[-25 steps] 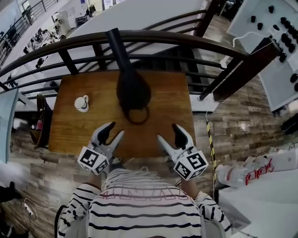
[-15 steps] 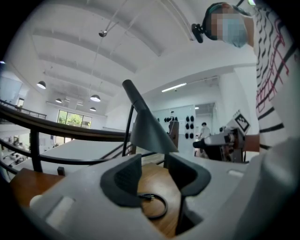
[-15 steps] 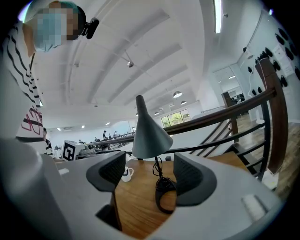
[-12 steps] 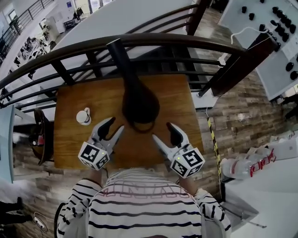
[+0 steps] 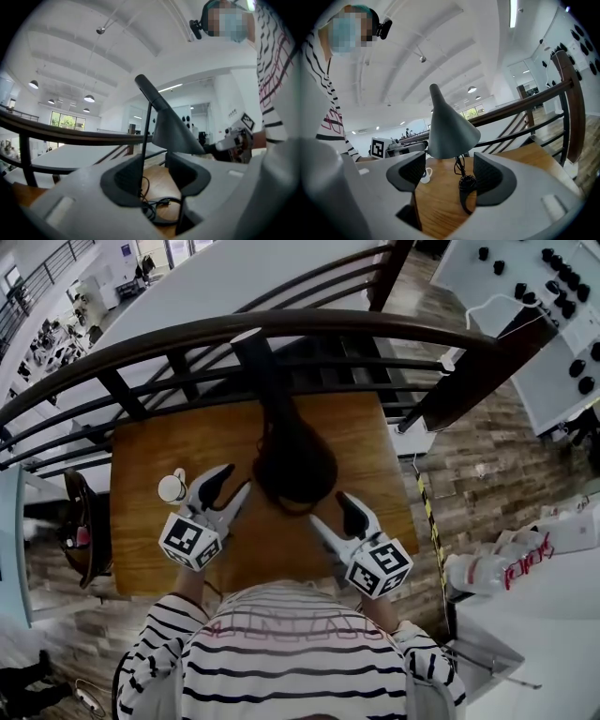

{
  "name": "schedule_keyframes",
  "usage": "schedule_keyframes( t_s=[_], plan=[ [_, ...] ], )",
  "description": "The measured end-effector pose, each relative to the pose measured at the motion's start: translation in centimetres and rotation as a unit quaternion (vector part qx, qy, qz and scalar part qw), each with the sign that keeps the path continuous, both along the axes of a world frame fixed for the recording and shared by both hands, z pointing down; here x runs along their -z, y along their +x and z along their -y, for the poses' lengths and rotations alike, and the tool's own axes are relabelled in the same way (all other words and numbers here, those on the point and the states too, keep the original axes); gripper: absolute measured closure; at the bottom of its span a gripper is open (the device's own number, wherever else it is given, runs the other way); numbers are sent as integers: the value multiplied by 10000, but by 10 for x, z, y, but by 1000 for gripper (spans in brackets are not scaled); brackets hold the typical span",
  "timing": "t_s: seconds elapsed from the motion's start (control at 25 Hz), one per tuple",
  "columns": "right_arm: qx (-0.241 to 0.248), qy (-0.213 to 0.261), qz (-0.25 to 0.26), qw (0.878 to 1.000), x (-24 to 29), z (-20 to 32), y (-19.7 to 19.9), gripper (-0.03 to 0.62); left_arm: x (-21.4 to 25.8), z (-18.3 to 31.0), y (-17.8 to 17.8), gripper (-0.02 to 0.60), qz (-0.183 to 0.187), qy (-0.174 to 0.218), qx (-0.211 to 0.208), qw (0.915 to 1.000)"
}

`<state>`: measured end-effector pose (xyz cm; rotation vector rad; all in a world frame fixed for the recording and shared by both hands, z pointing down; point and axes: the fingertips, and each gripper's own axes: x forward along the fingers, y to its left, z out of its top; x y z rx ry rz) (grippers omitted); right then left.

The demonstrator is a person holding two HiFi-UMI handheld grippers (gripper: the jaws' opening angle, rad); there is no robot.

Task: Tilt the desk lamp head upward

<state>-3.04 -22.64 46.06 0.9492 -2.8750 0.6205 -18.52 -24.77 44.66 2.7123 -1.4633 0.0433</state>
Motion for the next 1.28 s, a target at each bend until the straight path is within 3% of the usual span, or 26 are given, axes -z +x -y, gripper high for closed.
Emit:
schedule_keyframes(
  t_s=[0.36, 0.72, 1.28],
  plan=[
    [91, -226, 321, 9992, -4, 9, -25, 289, -17, 42, -13, 410, 92, -89, -220, 9997],
    [3, -362, 477, 9982, -1, 18, -38, 295, -33, 83, -13, 410, -135, -217, -370, 9990],
    [-215, -538, 626, 9964, -2, 25, -43, 301, -60, 125, 12, 424, -197, -107, -822, 9964]
  ],
)
